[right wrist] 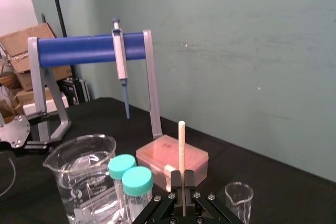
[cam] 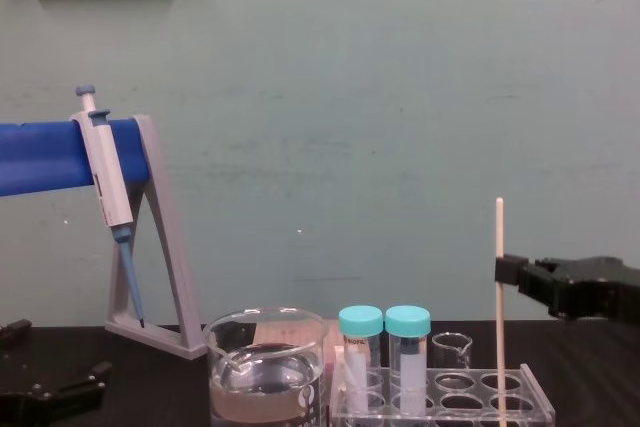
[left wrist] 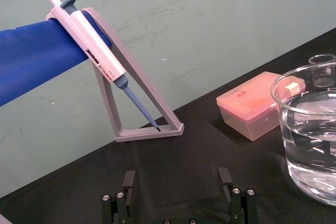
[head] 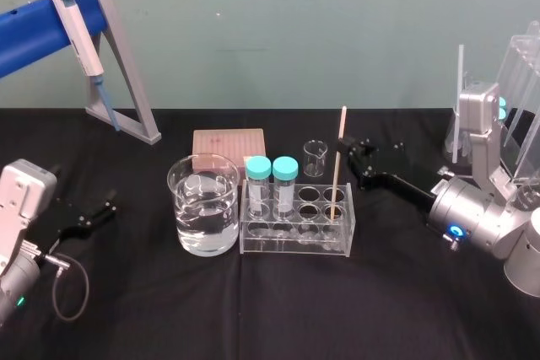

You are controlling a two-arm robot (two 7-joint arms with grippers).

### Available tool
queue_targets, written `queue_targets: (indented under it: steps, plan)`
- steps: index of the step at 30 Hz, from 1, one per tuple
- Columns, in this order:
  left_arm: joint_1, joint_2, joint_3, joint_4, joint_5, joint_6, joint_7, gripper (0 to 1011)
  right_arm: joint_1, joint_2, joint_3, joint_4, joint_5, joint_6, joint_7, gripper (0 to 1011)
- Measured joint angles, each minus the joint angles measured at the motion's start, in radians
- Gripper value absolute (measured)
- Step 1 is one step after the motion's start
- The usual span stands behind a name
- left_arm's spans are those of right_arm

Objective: Hold the thermometer with one hand and immerse one end into the beaker, then reinsert it into the test tube rack.

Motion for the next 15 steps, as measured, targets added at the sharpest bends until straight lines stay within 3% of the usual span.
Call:
queue_targets:
  steps: [15]
  plan:
    - [0.000, 0.000, 0.000, 0.000, 0.000, 0.000, 0.000, 1004, -0.014, 0.001, 0.007, 0.005, -0.006, 0.007, -0.005, 49]
